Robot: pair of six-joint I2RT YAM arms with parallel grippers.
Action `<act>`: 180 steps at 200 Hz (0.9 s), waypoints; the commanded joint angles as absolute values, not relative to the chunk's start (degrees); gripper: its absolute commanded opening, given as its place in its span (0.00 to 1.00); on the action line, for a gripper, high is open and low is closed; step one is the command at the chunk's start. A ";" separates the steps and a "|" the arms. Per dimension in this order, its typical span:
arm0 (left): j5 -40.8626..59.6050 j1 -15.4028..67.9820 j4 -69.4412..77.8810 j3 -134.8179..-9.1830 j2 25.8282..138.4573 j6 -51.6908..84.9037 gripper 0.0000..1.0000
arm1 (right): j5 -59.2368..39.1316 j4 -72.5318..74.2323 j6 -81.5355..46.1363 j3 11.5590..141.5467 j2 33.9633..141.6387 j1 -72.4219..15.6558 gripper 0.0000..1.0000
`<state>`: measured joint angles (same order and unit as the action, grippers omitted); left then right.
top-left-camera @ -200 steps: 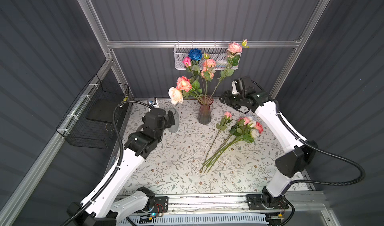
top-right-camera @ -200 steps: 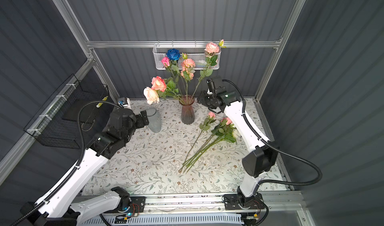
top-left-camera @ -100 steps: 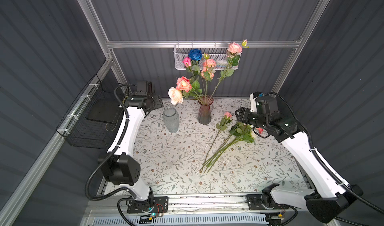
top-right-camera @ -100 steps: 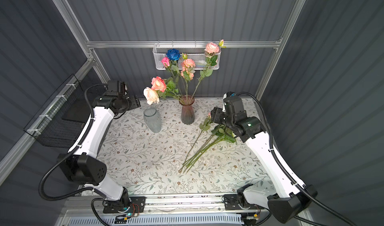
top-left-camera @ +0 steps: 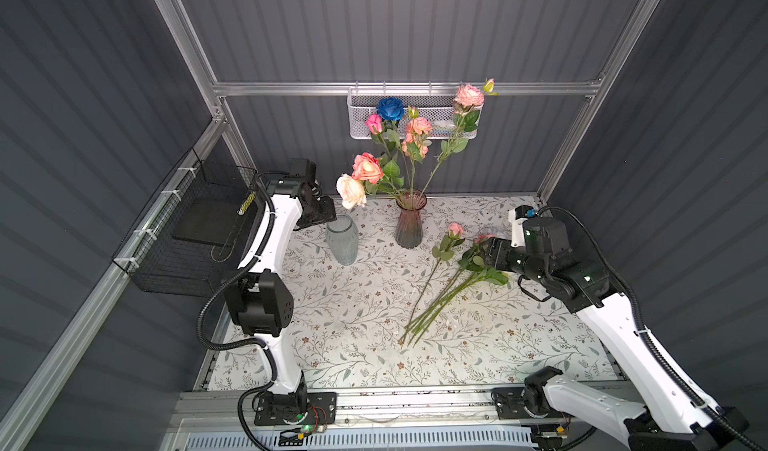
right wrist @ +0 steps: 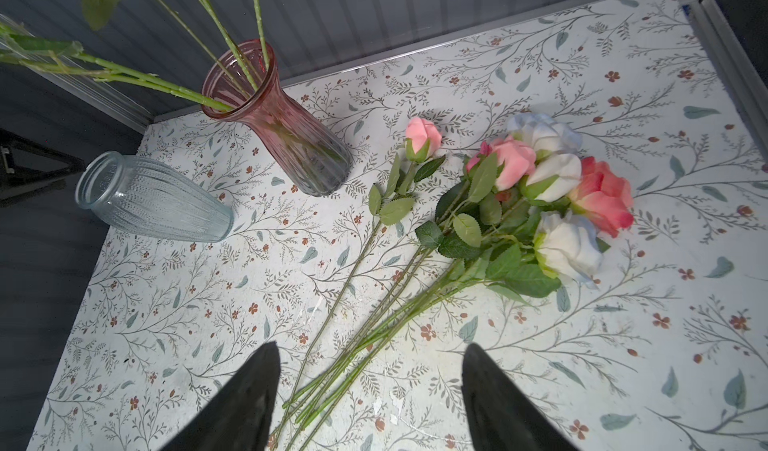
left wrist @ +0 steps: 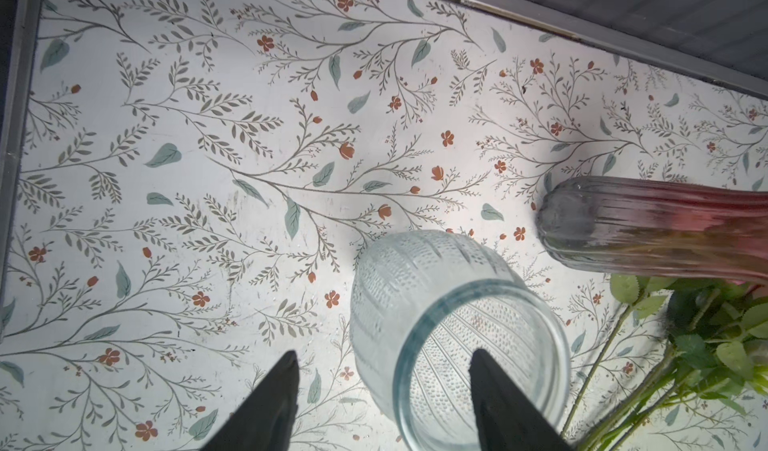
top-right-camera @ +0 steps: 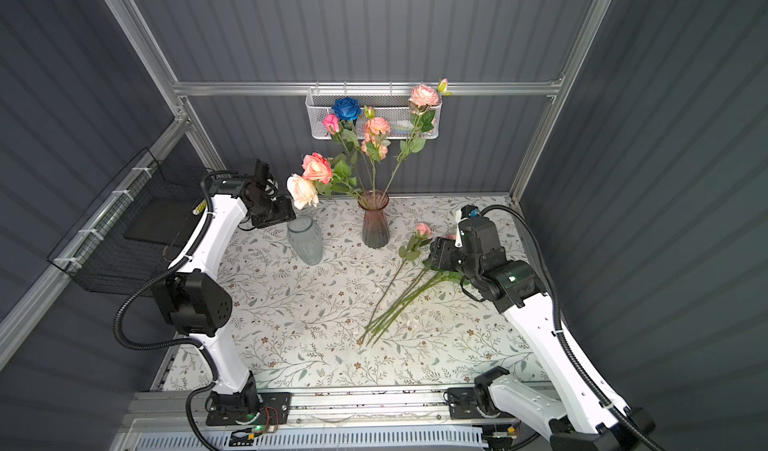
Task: Arrange the flowers into the vase
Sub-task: 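Close the left gripper on the rim of the clear ribbed vase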
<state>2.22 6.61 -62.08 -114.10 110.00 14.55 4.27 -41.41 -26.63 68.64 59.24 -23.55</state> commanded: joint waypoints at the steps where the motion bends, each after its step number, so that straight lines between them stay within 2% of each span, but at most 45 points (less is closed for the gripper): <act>1: 3.64 6.68 -66.22 -115.77 111.30 12.00 0.66 | 4.03 -40.65 -25.67 67.72 58.89 -23.16 0.71; 55: 6.74 7.00 -66.95 -118.16 116.34 10.75 0.63 | 3.95 -40.19 -25.62 67.12 58.65 -23.11 0.72; 101: 5.58 7.89 -68.93 -119.84 119.80 9.32 0.61 | 4.30 -39.48 -25.57 65.66 57.57 -22.67 0.72; 180: 5.53 8.00 -70.63 -117.07 118.05 8.01 0.38 | 3.60 -38.39 -25.63 64.49 56.16 -22.24 0.72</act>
